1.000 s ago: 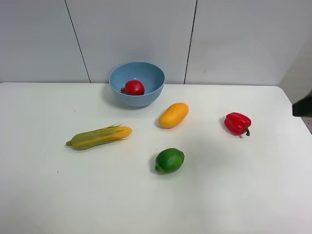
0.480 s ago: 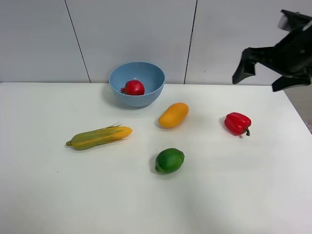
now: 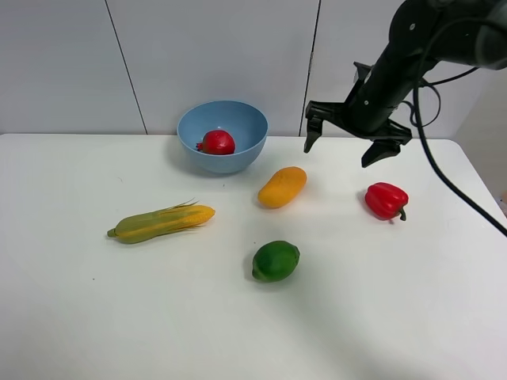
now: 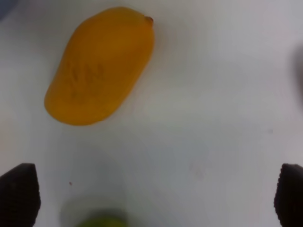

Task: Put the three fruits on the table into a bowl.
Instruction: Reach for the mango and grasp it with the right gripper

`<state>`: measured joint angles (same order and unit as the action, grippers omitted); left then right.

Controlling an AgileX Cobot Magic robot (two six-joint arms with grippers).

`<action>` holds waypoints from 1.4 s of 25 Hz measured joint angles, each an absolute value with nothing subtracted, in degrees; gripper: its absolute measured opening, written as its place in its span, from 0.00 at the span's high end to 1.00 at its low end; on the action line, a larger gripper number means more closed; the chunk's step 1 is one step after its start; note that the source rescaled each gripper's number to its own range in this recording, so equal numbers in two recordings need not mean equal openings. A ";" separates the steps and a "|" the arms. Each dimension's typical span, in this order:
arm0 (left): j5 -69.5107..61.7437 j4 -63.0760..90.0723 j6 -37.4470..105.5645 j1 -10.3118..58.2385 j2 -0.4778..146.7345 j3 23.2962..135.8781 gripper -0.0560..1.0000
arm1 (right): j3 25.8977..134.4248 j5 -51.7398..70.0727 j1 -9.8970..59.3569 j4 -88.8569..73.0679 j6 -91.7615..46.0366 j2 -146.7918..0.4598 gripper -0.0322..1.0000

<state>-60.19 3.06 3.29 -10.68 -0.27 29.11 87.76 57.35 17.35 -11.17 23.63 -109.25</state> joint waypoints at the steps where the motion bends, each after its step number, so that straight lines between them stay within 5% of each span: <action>1: -60.19 3.06 3.29 -10.68 -0.27 29.11 0.02 | 88.24 57.21 17.88 -10.63 24.81 -110.32 0.00; 35: -60.19 3.05 3.29 -10.68 -0.31 29.11 0.01 | 88.67 38.72 23.82 -12.07 40.76 -123.84 0.00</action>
<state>-60.19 3.05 3.29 -10.68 -0.31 29.11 88.67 38.72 23.82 -12.07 40.76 -123.84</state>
